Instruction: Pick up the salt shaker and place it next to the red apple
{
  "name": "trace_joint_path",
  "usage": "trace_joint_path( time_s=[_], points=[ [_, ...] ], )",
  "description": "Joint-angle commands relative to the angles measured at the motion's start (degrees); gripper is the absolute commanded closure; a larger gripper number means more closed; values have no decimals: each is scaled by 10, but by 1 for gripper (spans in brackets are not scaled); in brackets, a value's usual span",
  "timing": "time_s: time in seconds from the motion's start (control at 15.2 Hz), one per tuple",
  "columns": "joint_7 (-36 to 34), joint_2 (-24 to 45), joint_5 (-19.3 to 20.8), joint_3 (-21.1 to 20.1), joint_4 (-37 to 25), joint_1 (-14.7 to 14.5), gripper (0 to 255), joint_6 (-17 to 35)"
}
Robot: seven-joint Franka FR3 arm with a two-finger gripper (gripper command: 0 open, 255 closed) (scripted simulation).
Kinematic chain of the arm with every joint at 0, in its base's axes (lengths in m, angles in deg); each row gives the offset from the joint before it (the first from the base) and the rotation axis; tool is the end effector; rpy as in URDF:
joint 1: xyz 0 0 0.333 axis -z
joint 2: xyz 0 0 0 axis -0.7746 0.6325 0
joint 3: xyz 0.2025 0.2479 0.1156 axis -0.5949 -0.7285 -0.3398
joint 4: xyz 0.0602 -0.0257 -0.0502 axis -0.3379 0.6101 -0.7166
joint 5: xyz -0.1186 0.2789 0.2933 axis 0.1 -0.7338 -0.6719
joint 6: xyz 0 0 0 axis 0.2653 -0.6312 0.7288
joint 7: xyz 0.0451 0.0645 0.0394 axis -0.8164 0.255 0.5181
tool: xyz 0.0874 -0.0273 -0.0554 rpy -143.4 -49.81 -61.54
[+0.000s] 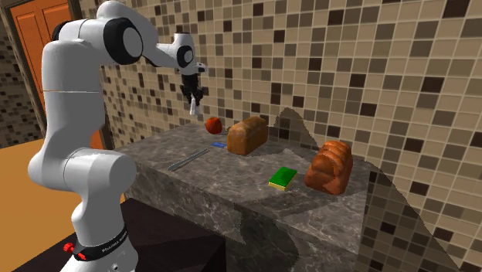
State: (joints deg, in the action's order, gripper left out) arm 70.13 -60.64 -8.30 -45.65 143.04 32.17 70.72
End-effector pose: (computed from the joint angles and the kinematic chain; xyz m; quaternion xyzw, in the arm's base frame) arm 0.6471 0.1747 0.5319 -0.9905 0.0169 -0.1232 0.0588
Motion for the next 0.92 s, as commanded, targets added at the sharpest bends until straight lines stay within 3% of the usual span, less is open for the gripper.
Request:
trace_joint_path(
  time_s=[0.0, 0.4, 0.46, 0.53, 0.86],
  points=[
    [-21, 35, 5, -7, -47, -11, 255, -11],
    [-67, 171, 16, -18, -247, -37, 255, -74],
    [-74, 199, 17, -19, -290, -41, 255, -89],
    [-85, 254, 20, -21, -380, -48, 255, -123],
    [-84, 247, 20, -21, -329, -49, 255, -80]
  ],
)
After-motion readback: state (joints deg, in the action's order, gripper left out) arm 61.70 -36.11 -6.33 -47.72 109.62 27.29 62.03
